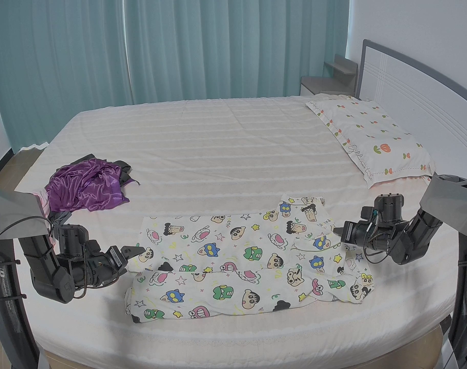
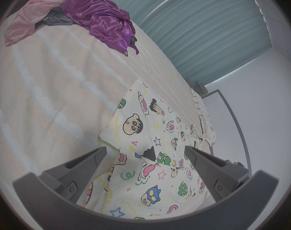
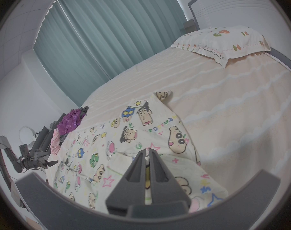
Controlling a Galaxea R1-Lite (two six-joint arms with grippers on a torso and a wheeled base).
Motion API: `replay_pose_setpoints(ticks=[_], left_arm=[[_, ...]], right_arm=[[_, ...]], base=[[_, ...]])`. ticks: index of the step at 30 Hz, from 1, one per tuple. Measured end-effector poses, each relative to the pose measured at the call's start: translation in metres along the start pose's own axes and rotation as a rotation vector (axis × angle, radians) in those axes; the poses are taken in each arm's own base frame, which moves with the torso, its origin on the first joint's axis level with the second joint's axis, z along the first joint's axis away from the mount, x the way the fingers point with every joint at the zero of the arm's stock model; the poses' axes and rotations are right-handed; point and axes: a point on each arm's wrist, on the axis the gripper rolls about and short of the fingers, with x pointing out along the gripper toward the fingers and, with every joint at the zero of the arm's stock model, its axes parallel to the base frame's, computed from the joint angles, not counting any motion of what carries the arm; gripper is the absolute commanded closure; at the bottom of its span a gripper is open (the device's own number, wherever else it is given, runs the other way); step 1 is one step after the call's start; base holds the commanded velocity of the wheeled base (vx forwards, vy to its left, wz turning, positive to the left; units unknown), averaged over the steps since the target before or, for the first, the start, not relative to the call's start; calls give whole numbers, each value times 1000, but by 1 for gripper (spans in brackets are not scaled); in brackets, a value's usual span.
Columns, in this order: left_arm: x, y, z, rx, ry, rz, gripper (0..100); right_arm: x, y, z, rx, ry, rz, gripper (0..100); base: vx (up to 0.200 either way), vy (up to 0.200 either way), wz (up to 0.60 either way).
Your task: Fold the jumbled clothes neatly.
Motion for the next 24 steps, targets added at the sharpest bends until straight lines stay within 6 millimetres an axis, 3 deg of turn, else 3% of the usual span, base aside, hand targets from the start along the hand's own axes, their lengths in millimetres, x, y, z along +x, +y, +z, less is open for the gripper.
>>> replay_pose_setpoints(ticks=[10,24], left_arm=[[0,0,-1,9,2,2,0],[0,2,-3,28,11,9,0]], right_arm=[[-37,21,-5,-46,-32,118,100],[-87,36,-57,-172,67,248,100]], base=[[0,0,0],[0,0,0]])
